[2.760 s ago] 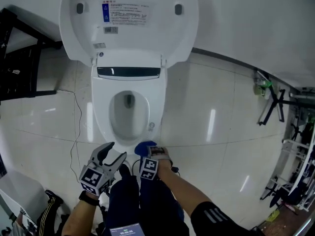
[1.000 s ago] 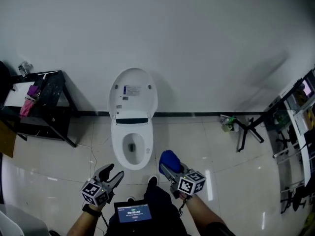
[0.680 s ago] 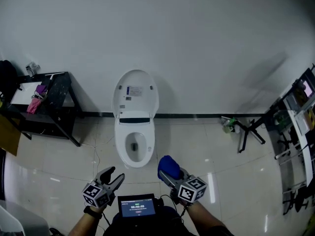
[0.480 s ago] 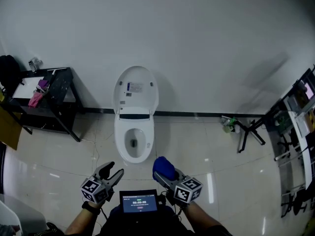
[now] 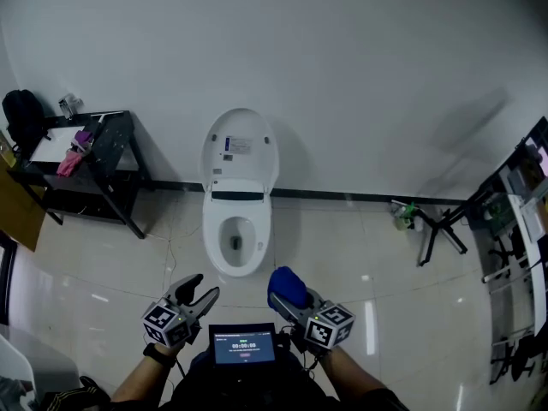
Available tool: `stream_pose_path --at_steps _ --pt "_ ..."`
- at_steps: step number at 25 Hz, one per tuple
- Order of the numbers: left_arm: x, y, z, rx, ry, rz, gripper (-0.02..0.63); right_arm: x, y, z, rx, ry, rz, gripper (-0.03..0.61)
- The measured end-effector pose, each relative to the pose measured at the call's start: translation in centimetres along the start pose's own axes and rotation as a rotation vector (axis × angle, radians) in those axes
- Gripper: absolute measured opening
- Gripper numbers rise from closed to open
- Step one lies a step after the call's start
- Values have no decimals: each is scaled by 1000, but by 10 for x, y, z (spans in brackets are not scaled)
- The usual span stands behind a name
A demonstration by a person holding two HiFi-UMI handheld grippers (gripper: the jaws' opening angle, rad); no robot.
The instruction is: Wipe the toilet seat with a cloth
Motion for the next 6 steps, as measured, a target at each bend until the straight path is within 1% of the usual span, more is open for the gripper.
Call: stream_pose_path --at_steps 3,6 --pt "3 12 1 8 -3 -32 242 -2 1 1 3 -6 -5 209" --pt "2 18 -2 5 -1 -35 242 -5 4 2 6 -8 -3 209"
Point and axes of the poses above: the fingertips, and each gripper's own axes: z backward along the fingers, x to its left, y out of its underside, the point moved 5 cm from there along z, backward along the fingers, and after that the axes turned 6 degrees about -x, right-handed, at the moved point
